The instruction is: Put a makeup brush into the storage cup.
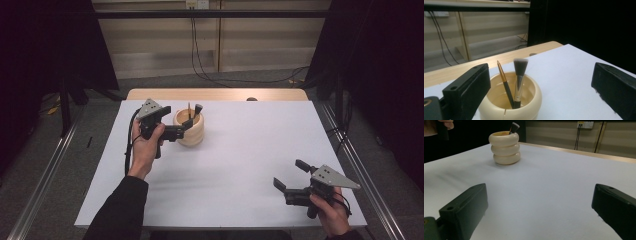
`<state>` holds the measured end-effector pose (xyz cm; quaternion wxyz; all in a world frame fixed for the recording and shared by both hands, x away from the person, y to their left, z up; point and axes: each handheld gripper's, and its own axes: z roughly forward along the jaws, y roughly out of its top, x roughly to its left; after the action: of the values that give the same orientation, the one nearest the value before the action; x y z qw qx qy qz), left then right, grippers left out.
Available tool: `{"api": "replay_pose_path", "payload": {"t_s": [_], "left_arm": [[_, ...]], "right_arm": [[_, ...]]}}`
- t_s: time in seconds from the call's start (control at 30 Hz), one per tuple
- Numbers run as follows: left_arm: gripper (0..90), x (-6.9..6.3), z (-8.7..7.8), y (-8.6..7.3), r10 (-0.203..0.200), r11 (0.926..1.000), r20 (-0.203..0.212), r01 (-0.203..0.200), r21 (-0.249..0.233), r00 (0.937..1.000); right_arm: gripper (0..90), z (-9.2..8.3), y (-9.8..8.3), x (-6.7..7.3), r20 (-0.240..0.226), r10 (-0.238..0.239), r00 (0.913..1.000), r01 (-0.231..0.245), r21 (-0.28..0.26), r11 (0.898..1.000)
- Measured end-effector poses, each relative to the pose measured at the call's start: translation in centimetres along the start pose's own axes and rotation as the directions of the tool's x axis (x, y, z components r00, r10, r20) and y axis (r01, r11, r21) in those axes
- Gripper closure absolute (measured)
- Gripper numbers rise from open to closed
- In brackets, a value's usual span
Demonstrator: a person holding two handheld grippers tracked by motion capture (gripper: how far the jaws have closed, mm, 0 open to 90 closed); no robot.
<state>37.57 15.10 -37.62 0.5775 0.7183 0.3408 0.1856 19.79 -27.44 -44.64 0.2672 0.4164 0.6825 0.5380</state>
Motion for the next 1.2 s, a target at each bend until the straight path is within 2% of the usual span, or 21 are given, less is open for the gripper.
{"api": "replay_pose_path", "payload": {"t_s": [0.07, 0.13, 0.2, 0.23, 0.3, 0.33, 0.4, 0.43, 0.53, 0.57, 0.63, 0.7, 0.77, 0.83, 0.9, 0.97, 1.03, 1.2], "left_arm": [[2.3, -0.2, -0.4, 0.2, 0.015, 0.9999, 0.013, -0.015, -0.004, 0.9998], [2.3, -0.4, -0.8, 0.2, 0.007, 1.0000, 0.006, -0.007, -0.005, 1.0000], [2.3, -0.5, -1.2, 0.2, -0.001, 0.9999, 0.027, 0.001, -0.012, 0.9996], [2.3, -0.6, -1.3, 0.2, 0.000, 1.0000, 0.001, 0.000, -0.001, 1.0000], [2.3, -0.8, -1.7, 0.0, 0.002, 1.0000, -0.008, -0.002, -0.005, 1.0000], [2.3, -0.8, -1.9, -0.1, -0.005, 0.9999, 0.006, 0.005, -0.010, 1.0000], [2.3, -1.0, -2.3, -0.3, 0.001, 0.9999, 0.003, -0.001, -0.013, 1.0000], [2.3, -1.0, -2.6, -0.5, 0.019, 0.9998, -0.002, -0.019, -0.006, 0.9998], [2.3, -1.2, -3.0, -0.8, 0.016, 0.9998, -0.005, -0.016, -0.007, 0.9999], [2.3, -1.2, -3.1, -0.9, 0.027, 0.9996, -0.005, -0.027, -0.004, 0.9996], [2.3, -1.0, -3.5, -1.1, 0.018, 0.9997, 0.011, -0.018, -0.014, 0.9998], [2.3, -1.1, -3.9, -1.3, 0.030, 0.9995, -0.008, -0.030, -0.004, 0.9995], [2.3, -1.2, -4.3, -1.4, 0.023, 0.9997, 0.005, -0.023, -0.011, 0.9997], [2.3, -1.4, -4.8, -1.4, 0.026, 0.9996, -0.005, -0.026, -0.013, 0.9997], [2.3, -1.4, -5.2, -1.4, 0.010, 0.9996, 0.011, -0.010, -0.025, 0.9999], [2.3, -1.7, -5.7, -1.4, 0.031, 0.9993, -0.009, -0.031, -0.023, 0.9995], [2.3, -1.9, -6.2, -1.5, 0.022, 0.9994, 0.001, -0.022, -0.025, 0.9997], [2.3, -2.3, -7.4, -2.0, 0.040, 0.9986, -0.010, -0.040, -0.033, 0.9992]], "right_arm": [[0.4, 0.0, 0.0, 0.0, 0.004, 0.000, 1.0000, 0.000, -0.003, 1.000], [0.4, -0.1, 0.0, 0.0, 0.004, -0.001, 1.0000, 0.001, -0.001, 1.000], [0.4, -0.1, 0.0, 0.0, 0.005, -0.001, 1.0000, 0.001, -0.001, 1.000], [0.4, -0.1, 0.0, 0.0, 0.004, -0.001, 1.0000, 0.001, -0.001, 1.000], [0.4, -0.1, 0.0, 0.0, 0.003, -0.003, 1.0000, 0.003, 0.001, 1.000], [0.4, -0.1, 0.0, 0.0, 0.003, -0.002, 1.0000, 0.002, 0.002, 1.000], [0.4, -0.1, 0.0, 0.0, 0.006, 0.003, 1.0000, -0.003, 0.003, 1.000], [0.4, -0.1, 0.0, 0.0, 0.006, 0.003, 1.0000, -0.003, 0.003, 1.000], [0.4, -0.1, 0.0, 0.0, 0.006, -0.002, 1.0000, 0.002, 0.003, 1.000], [0.4, -0.1, 0.0, 0.0, 0.003, -0.003, 1.0000, 0.003, 0.006, 1.000], [0.4, -0.1, 0.0, 0.1, 0.003, -0.002, 1.0000, 0.002, 0.006, 1.000], [0.4, -0.1, 0.0, 0.0, 0.005, -0.006, 1.0000, 0.006, 0.004, 1.000], [0.4, -0.1, 0.0, 0.0, 0.005, -0.005, 1.0000, 0.005, 0.004, 1.000], [0.4, -0.1, 0.0, 0.0, 0.008, -0.002, 1.0000, 0.002, 0.003, 1.000], [0.4, -0.1, 0.0, 0.0, 0.006, -0.003, 1.0000, 0.003, 0.004, 1.000], [0.4, -0.1, 0.0, 0.0, 0.001, -0.006, 1.0000, 0.006, 0.008, 1.000], [0.4, -0.1, 0.0, 0.1, 0.002, -0.006, 1.0000, 0.006, 0.003, 1.000], [0.4, -0.2, 0.0, 0.0, 0.008, -0.004, 1.0000, 0.004, 0.001, 1.000]]}}
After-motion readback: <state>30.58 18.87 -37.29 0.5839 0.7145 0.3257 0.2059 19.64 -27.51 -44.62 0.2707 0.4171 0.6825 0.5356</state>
